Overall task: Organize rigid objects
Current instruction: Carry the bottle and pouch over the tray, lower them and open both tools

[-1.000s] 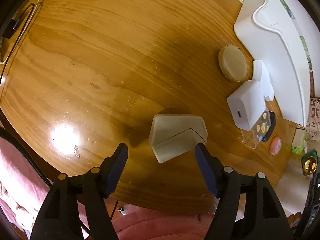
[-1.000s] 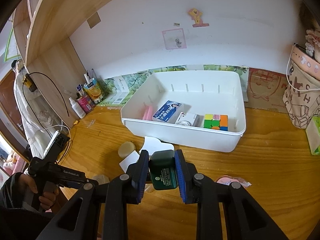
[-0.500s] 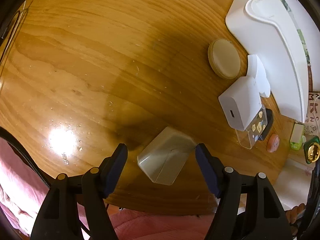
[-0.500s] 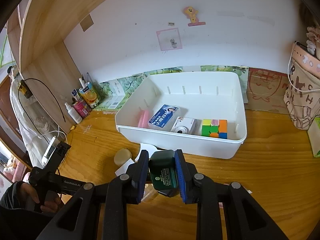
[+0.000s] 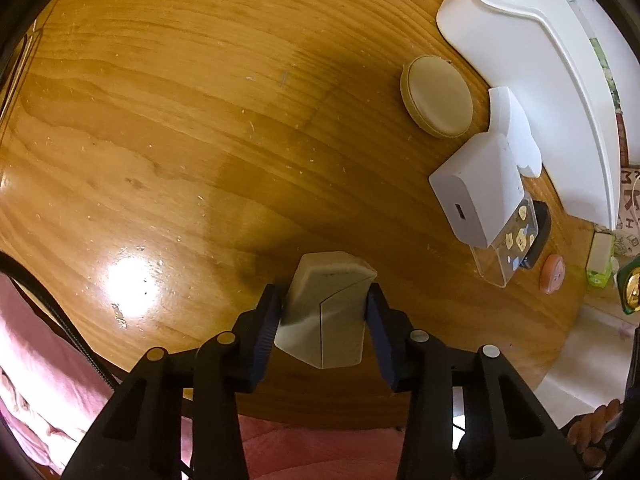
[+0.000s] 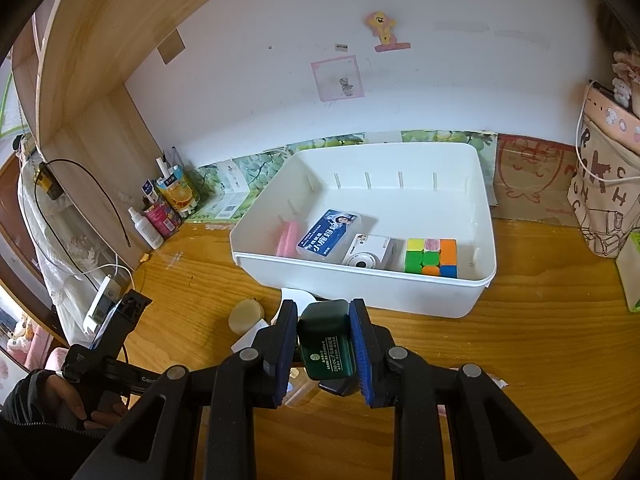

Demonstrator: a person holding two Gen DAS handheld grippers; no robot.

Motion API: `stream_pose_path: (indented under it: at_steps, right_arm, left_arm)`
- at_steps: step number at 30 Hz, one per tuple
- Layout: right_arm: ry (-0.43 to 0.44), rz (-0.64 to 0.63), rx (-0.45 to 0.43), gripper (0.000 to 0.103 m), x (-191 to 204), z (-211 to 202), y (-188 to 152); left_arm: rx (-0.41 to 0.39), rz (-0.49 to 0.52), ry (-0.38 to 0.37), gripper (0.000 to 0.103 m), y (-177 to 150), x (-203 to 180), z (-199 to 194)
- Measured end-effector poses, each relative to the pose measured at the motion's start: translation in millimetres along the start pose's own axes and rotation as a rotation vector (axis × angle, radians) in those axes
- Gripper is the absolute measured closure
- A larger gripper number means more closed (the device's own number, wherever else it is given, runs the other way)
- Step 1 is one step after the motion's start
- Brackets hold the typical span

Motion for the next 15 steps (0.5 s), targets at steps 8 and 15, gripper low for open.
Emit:
stream_pose_path:
  at_steps: [8, 15]
  right_arm:
    - [-0.004, 0.001, -0.013, 0.076, -1.7, -5.4, 5.0]
    - [-0.033, 0.001, -0.046, 0.076, -3.8, -4.0, 14.4]
  left_arm:
    - [-0.017, 0.047, 0.039, 0.057, -14.8, -0.4, -19.8]
    - [-0.072, 0.157, 0.066, 0.057, -14.0, -28.3, -55.0]
Point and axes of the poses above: each gripper's, at about its wrist camera, not at the fingertips, and z roughly the way its jaws point, x to its left, y to its top, the point moved 4 cm from there along z, roughly the way its jaws point, and after that the axes turned 13 degrees about x, right-handed, at the moved point
